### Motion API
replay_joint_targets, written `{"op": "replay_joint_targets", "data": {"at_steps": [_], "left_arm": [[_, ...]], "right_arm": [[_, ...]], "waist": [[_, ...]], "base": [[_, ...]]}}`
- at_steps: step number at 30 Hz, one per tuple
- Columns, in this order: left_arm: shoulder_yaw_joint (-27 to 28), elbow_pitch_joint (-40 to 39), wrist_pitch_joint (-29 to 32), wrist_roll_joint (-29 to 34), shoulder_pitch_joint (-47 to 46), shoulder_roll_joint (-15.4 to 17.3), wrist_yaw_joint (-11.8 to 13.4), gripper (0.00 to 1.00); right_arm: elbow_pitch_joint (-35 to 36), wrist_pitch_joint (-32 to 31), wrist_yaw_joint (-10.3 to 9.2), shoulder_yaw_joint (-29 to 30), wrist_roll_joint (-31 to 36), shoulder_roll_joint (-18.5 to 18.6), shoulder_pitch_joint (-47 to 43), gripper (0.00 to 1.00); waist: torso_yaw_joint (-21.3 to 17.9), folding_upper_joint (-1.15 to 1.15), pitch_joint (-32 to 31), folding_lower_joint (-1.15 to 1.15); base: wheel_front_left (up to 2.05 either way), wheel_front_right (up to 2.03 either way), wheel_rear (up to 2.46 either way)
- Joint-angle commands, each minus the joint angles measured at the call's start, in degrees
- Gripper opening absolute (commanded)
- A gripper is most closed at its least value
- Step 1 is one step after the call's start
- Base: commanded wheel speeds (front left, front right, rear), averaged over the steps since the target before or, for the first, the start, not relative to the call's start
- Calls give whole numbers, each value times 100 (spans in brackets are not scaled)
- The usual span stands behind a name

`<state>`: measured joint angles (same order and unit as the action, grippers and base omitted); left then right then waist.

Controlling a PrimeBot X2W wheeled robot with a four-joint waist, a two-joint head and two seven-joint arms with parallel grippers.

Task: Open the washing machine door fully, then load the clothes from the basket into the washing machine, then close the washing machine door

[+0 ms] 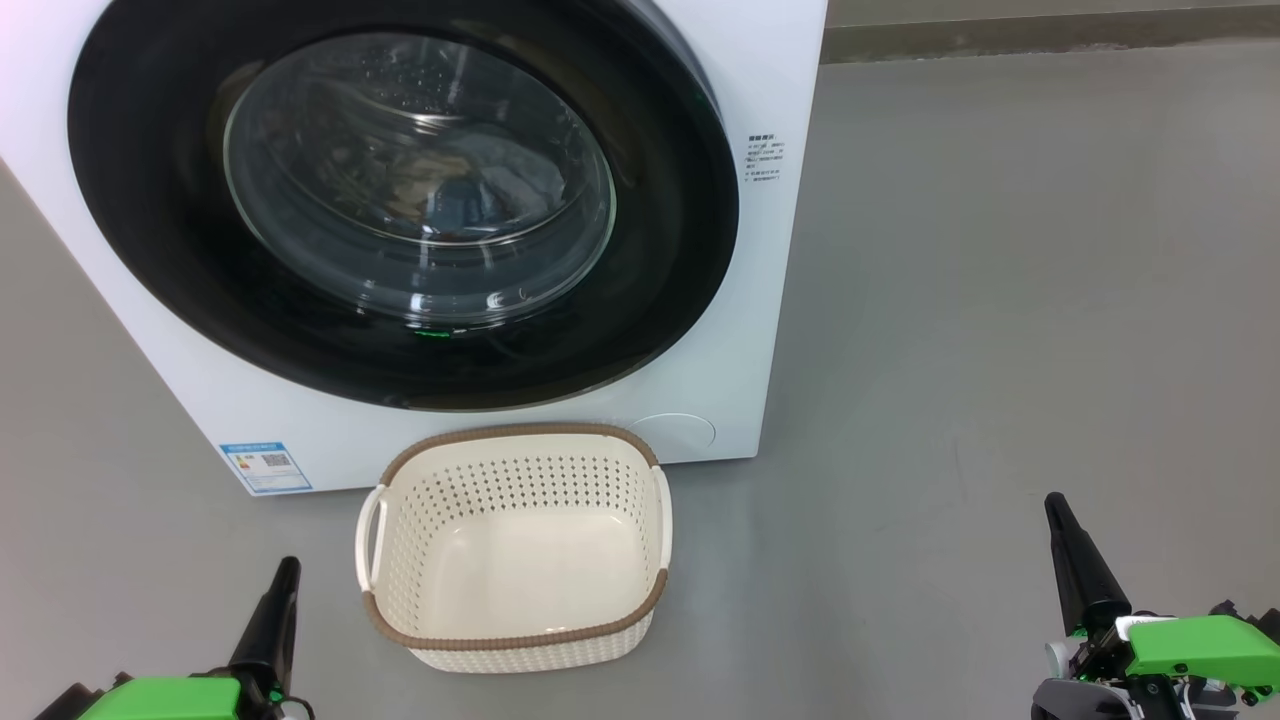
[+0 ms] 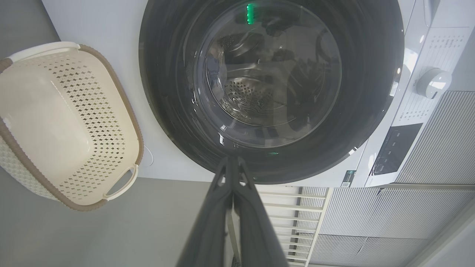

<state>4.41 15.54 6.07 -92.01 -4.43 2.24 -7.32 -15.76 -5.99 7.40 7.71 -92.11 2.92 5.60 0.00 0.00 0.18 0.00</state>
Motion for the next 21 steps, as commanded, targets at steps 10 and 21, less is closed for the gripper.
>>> {"op": "replay_joint_targets", "data": {"at_steps": [10, 21], "left_arm": [[204, -151, 36, -22, -175, 74, -17, 0], [206, -150, 38, -20, -175, 72, -17, 0]], "right_arm": [[174, -43, 9, -127, -12, 6, 57, 0], [174, -45, 9, -124, -10, 4, 58, 0]], "waist": [[0, 0, 0, 0], [0, 0, 0, 0]], "base": [[0, 0, 0], [0, 0, 0]]}}
